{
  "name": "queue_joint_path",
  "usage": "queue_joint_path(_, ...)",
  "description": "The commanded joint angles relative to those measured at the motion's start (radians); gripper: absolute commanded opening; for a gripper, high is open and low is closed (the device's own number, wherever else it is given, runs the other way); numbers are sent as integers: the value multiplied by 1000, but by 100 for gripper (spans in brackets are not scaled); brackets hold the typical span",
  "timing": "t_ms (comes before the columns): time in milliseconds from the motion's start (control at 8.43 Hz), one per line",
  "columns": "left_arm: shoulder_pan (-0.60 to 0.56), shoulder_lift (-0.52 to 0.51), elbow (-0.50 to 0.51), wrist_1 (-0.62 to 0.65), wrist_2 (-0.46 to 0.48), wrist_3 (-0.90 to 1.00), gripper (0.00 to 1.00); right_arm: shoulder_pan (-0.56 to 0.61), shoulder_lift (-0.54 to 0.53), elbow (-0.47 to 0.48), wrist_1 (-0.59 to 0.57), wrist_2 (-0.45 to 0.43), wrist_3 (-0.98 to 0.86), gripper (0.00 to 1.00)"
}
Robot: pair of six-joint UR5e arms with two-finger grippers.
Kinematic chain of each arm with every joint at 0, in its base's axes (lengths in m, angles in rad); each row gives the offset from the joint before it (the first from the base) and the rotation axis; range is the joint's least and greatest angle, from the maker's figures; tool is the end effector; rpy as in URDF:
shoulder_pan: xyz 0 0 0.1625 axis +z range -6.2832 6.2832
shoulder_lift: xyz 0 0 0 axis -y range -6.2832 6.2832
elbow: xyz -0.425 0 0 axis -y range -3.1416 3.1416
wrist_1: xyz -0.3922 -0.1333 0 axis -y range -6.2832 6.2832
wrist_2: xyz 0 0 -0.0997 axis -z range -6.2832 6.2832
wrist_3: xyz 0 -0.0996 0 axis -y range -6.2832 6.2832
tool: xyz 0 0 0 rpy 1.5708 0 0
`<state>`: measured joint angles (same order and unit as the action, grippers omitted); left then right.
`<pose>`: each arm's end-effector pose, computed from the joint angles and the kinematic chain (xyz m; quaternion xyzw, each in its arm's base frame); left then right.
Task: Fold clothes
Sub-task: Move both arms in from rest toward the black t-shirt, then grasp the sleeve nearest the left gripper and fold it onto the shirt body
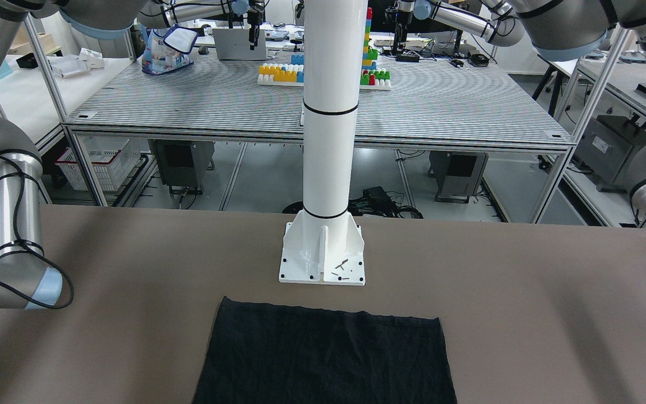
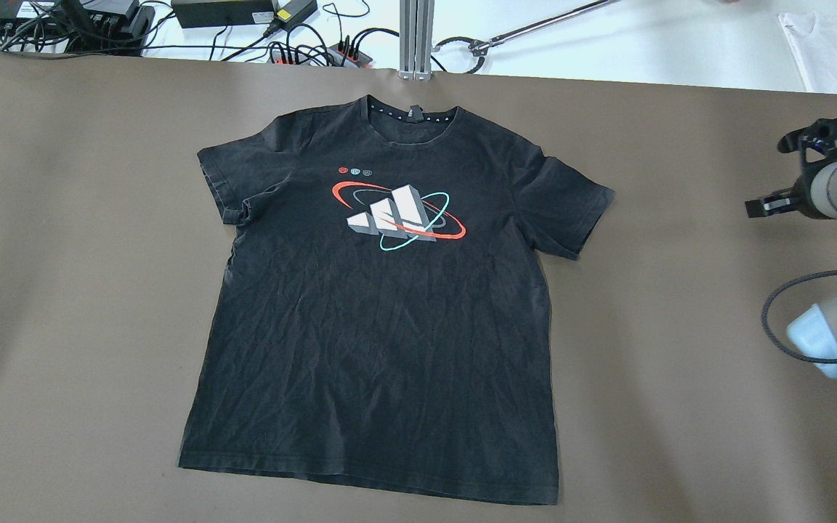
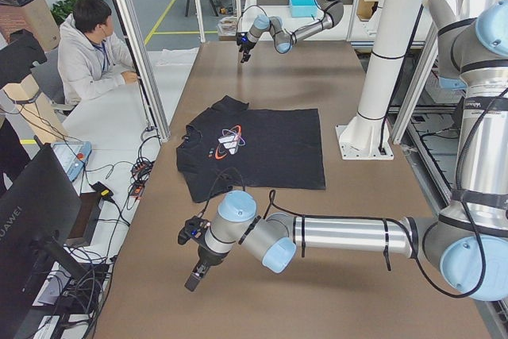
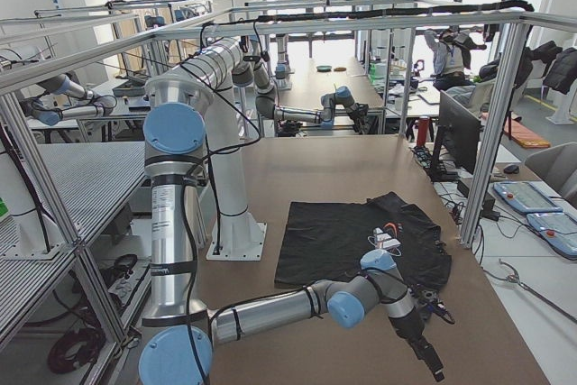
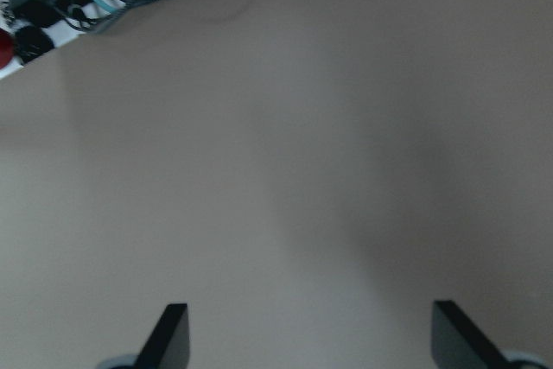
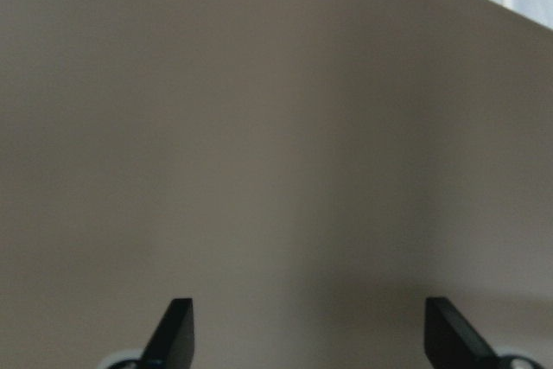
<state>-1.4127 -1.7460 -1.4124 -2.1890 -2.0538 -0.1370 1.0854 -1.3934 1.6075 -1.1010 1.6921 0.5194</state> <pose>0.0083 -0.6050 0.5863 0.2664 0.2693 0.0844 0.9216 -0.1718 -0.5855 0.5111 0.2659 -0.2112 -0.0043 0.9406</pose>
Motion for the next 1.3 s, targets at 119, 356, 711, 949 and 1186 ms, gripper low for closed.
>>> queue_joint_path(119,243,-104,44,-52,-60,-257,100,-102,115,-67,86,95,279,94)
queue_joint_path(356,285,-150,97,-81,-57,-311,100,-113,137,-67,86,95,332,93)
queue_joint_path(711,375,-338,260,-112,-55,-454,100,-133,142,-66,105,93,338,93)
queue_joint_path(949,388,-461,421,-178,-54,-484,100,-134,145,-67,105,93,337,93)
queue_joint_path(1186,390,-519,496,-178,-49,-484,97,-142,146,-72,105,92,337,93)
